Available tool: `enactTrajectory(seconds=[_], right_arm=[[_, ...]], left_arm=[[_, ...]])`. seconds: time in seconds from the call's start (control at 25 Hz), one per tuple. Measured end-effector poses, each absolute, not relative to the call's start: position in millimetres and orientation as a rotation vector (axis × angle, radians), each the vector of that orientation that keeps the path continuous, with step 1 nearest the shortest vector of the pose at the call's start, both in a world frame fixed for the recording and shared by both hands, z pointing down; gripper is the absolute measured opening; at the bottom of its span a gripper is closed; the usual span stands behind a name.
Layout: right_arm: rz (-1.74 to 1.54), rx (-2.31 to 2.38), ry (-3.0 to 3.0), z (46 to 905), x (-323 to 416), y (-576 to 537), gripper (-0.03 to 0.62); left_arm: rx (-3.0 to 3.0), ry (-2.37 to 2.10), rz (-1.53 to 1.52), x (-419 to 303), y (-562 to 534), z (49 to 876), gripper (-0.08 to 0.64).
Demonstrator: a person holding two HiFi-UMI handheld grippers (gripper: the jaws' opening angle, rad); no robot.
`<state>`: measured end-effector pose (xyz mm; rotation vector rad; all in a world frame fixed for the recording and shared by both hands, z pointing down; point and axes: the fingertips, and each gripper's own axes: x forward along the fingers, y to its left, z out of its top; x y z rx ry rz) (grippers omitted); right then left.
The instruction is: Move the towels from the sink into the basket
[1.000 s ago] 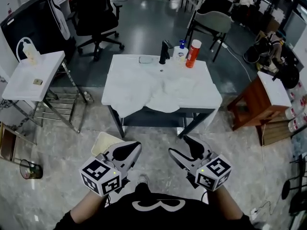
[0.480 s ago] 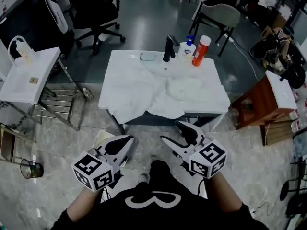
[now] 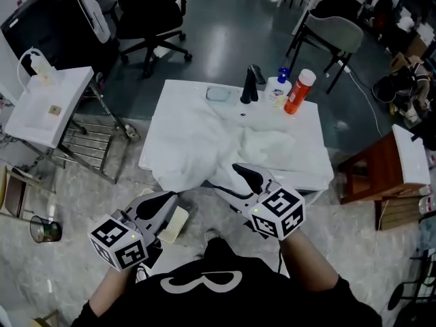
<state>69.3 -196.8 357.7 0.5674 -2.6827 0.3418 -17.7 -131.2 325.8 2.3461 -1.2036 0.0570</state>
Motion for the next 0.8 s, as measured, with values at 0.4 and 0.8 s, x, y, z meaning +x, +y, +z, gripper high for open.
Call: enactTrajectory(seconds=[0.4,0.8], right_arm=[[0.291,0.358,-2.578,407,33,-267,0.281],[0.218,0.222,-2.404,466,14,-303,0.281]], left_arm=[[2.232,-1.395,0.068,-36,-169,336,0.005],[2.158,-1.501,-0.021,-55,-185,342,0.005]])
